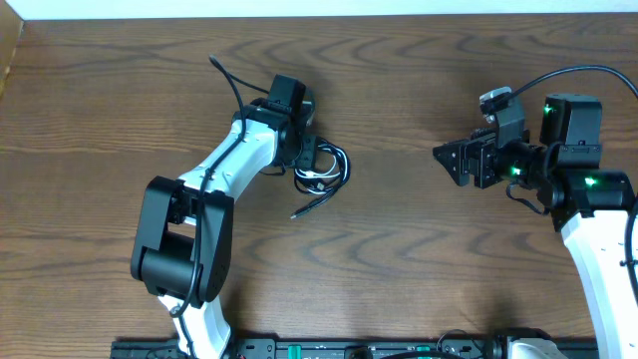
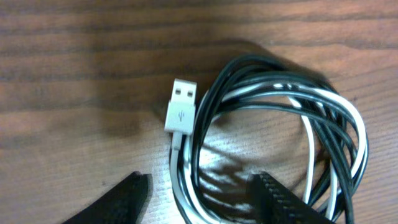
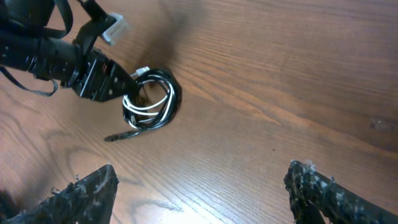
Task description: Untangle cables
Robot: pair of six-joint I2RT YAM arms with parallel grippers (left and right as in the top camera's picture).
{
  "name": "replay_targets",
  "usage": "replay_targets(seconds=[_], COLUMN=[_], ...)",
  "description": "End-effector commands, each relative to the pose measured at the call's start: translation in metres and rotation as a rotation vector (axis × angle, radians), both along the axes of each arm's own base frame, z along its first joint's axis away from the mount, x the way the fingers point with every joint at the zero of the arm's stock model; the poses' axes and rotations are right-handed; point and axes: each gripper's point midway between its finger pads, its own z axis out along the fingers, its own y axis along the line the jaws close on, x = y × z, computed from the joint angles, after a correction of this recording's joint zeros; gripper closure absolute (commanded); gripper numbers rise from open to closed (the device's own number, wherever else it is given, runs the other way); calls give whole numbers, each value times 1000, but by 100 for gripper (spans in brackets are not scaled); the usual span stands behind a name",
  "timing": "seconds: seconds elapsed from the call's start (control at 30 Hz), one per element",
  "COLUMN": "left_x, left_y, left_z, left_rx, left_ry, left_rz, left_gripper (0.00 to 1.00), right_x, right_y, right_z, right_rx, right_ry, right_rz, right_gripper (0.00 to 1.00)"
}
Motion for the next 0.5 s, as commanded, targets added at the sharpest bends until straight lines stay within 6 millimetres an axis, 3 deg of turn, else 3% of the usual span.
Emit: replay_targets(seconds=[0.0, 0.1, 0.27, 0.37, 0.47], left_x=[6, 6, -3, -12, -11], left_y=[2, 1, 3, 3, 3], left_z=[-3, -3, -5, -6, 10], left_rx=[-8, -16, -5, -1, -12], left_ry=[7, 13, 54, 86, 56], left_rz=[86, 117, 119, 113, 111], left_gripper=[64, 72, 76, 93, 93], right_x=[2, 2, 2, 2, 2], right_y=[4, 3, 3, 3, 3], right_z=[7, 6, 6, 5, 4], right_rx=[-2, -7, -7, -7, -7], right_ry=[-15, -14, -12, -11, -7], right_rz=[8, 3, 3, 3, 3], right_gripper=[19, 20, 20, 20, 21])
